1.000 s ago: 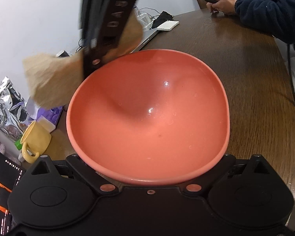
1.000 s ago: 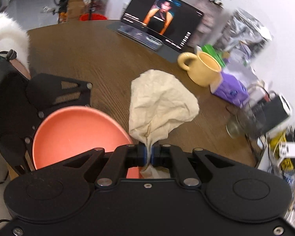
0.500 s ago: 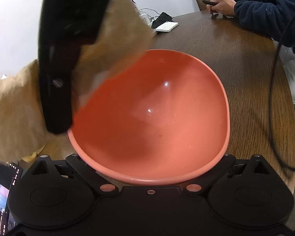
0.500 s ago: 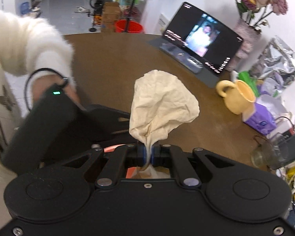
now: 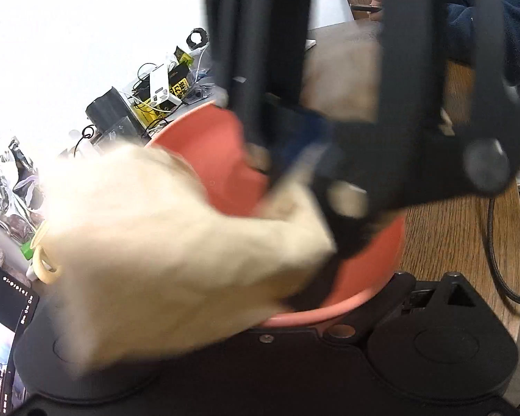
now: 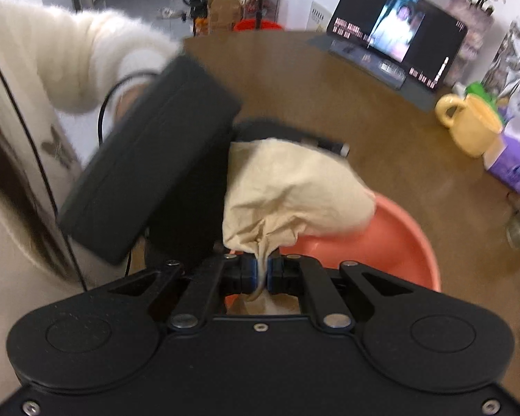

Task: Clean bowl
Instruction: 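Wipe the cloth across the bowl's outer wall and inside again, right gripper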

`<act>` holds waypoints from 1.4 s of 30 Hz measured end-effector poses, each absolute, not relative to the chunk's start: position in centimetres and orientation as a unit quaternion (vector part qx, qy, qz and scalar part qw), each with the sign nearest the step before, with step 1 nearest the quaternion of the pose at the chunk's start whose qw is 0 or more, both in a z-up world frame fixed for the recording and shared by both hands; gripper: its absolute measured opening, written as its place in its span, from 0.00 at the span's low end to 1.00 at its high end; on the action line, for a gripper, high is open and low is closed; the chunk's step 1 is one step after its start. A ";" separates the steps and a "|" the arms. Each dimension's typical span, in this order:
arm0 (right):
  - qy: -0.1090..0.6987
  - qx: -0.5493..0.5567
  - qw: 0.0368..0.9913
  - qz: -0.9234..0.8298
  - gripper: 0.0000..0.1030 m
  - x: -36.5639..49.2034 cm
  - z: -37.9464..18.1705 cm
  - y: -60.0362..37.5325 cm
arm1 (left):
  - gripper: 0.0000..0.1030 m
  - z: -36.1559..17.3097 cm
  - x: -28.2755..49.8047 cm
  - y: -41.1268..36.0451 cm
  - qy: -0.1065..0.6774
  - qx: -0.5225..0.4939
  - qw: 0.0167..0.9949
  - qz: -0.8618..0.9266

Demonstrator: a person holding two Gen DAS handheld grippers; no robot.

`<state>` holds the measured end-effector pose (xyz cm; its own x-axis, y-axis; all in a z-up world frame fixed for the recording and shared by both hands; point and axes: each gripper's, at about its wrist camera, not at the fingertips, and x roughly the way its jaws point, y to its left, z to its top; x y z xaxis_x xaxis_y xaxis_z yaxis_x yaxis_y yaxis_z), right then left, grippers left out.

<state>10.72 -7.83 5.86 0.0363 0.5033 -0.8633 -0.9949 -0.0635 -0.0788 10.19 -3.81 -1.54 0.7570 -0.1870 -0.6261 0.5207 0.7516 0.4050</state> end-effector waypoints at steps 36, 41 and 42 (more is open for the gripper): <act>0.189 -0.391 0.749 0.500 0.05 10.1 4.9 -8.1 | 0.94 -1.5 9.1 -4.1 0.288 0.294 0.890 -0.194; 0.204 -0.359 0.732 0.542 0.06 9.7 5.0 -7.9 | 0.94 -1.5 9.3 -4.0 0.294 0.286 0.891 -0.195; 0.210 -0.352 0.729 0.548 0.06 9.7 5.0 -8.0 | 0.94 -1.5 9.3 -4.0 0.294 0.285 0.891 -0.195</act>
<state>9.73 -8.03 4.97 0.3112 0.6523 -0.6912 -0.9470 0.1518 -0.2831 9.30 -3.95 -1.45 0.7513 -0.1795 -0.6351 0.5148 0.7615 0.3937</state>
